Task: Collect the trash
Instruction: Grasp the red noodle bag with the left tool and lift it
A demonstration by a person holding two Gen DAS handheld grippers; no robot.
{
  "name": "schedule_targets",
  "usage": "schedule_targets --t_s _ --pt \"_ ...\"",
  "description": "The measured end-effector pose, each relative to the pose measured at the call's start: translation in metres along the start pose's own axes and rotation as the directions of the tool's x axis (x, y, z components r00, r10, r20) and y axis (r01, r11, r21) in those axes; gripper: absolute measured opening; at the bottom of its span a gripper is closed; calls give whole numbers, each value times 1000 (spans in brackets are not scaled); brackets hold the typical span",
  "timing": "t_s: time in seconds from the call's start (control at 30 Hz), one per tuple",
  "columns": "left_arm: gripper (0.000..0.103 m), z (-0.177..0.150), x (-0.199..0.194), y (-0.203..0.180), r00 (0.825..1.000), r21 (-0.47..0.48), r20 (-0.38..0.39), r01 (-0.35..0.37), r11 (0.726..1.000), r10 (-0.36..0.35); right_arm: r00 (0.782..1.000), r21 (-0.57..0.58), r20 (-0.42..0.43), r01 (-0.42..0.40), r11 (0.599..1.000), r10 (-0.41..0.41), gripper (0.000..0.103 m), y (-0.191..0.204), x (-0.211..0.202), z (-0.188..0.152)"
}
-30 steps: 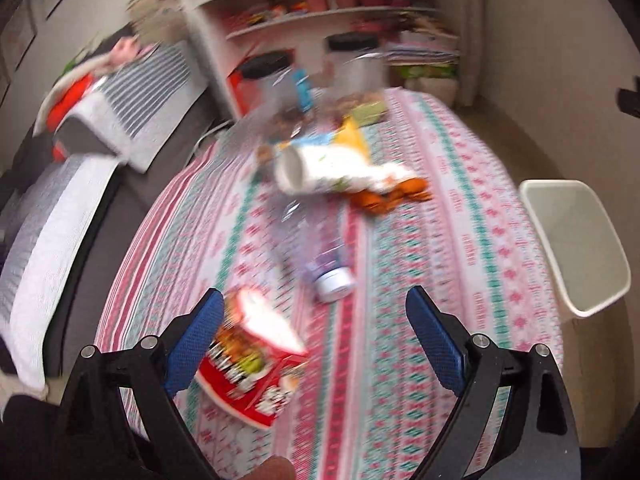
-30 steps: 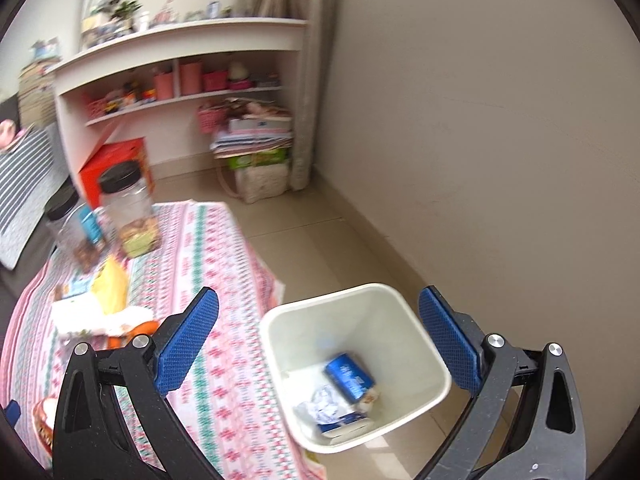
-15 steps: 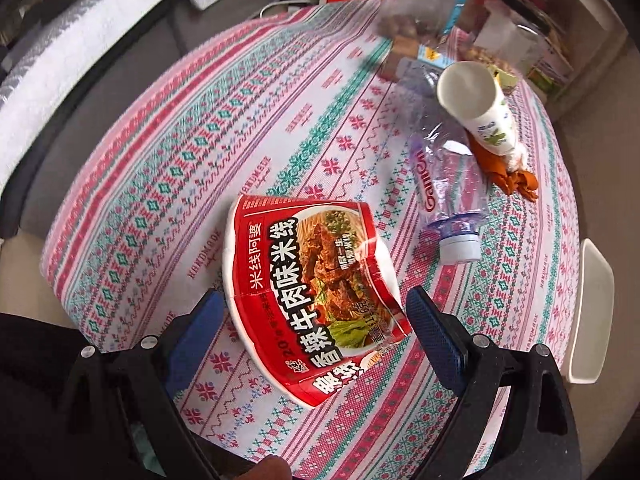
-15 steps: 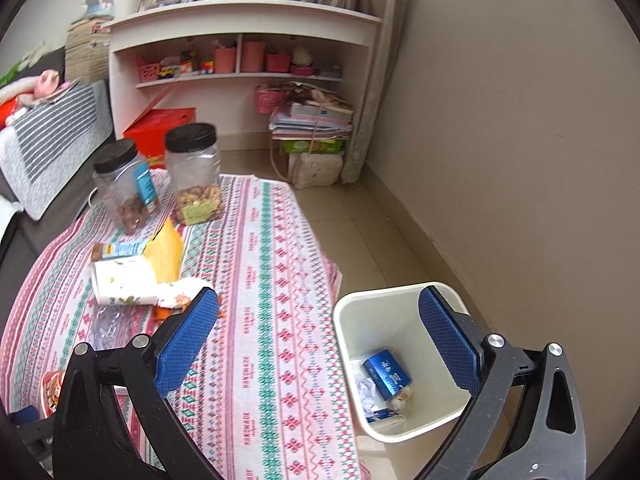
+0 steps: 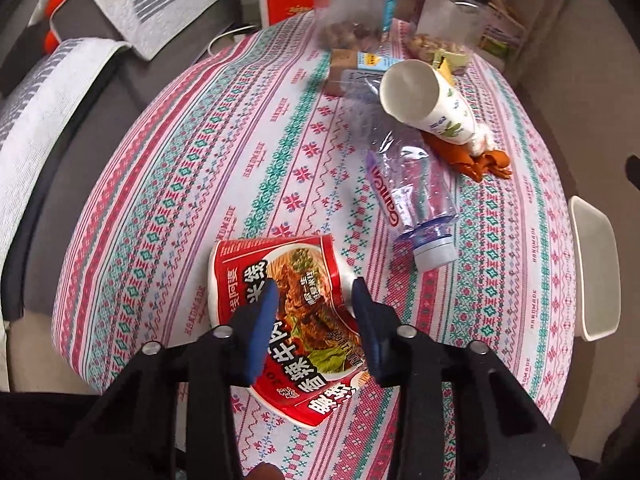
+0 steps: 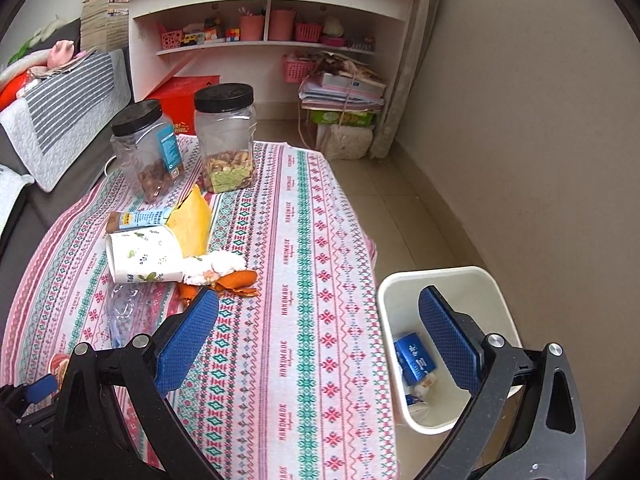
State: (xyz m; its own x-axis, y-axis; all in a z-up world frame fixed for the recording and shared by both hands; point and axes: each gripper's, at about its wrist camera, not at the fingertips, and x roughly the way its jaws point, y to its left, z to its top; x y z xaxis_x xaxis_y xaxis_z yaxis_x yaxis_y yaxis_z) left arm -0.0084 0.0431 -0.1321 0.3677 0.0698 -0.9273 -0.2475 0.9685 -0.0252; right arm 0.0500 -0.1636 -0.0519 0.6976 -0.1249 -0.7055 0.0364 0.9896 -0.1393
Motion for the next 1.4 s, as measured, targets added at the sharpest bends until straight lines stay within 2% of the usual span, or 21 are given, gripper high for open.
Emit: schedule_targets --t_s 0.07,0.1,0.13,0.17,0.2,0.3,0.4,0.43,0.5,0.57,0.63,0.7,0.83,0.9,1.0,1.1,1.17,1.3,1.33,1.37,1.4 --pt "39 5 3 3 999 -5 -19 26 1000 -26 1000 11 -16 -6 1000 6 96 2 5 1" --pt "44 5 2 8 999 -11 -26 34 999 -34 1000 16 -23 -9 1000 9 96 2 7 1" --pt "59 8 4 14 998 -27 -39 44 999 -45 999 22 -32 -13 1000 13 96 2 8 2" --pt "68 9 3 20 998 -37 -44 52 998 -54 999 29 -41 -17 999 19 96 3 10 2" --pt "69 9 3 24 998 -32 -42 53 998 -55 999 33 -47 -22 999 24 96 3 11 3" --pt "75 10 -2 23 999 54 -49 16 998 -13 999 34 -42 -33 999 35 96 5 10 5" --pt "82 11 -7 13 994 198 -100 64 978 -44 999 27 -37 -33 999 34 96 5 8 5" --pt "87 10 -7 6 990 279 -130 91 956 -56 999 26 -39 -36 999 37 96 5 8 5" --pt "89 7 -6 -4 986 395 -161 106 912 -45 998 24 -43 -36 999 37 96 3 8 5" --pt "90 0 -2 -17 986 532 -169 86 843 6 998 22 -53 -30 999 31 96 0 9 4" --pt "92 -8 5 -26 980 625 -192 87 776 45 998 27 -60 -28 999 30 96 -2 11 3" --pt "95 -12 17 -31 972 662 -222 90 744 80 997 37 -67 -25 999 27 96 -5 12 4" --pt "98 -13 51 -31 972 673 -202 47 738 122 996 56 -89 -24 998 29 96 -9 18 4" --pt "98 -8 52 -30 979 659 -185 63 749 81 994 56 -99 -30 998 36 96 -9 21 3" --pt "97 -4 52 -25 983 651 -173 69 756 60 993 41 -111 -27 999 31 96 -5 24 2" --pt "91 -7 46 -21 988 651 -152 72 756 37 992 36 -119 -32 999 36 96 -3 26 1" --pt "77 -11 34 -19 992 631 -124 85 771 -8 992 34 -123 -35 999 39 96 -1 28 0" --pt "60 0 15 -6 994 579 -70 105 809 -79 989 34 -143 -44 998 48 96 4 33 0" --pt "50 2 13 -5 994 567 -64 106 817 -85 987 35 -149 -47 998 52 96 5 35 -1" --pt "3 5 13 -2 996 551 -46 89 830 -77 986 35 -155 -51 998 55 96 7 36 -1" --pt "3 12 13 1 997 530 -37 78 844 -69 986 32 -157 -54 998 59 96 10 37 -1"
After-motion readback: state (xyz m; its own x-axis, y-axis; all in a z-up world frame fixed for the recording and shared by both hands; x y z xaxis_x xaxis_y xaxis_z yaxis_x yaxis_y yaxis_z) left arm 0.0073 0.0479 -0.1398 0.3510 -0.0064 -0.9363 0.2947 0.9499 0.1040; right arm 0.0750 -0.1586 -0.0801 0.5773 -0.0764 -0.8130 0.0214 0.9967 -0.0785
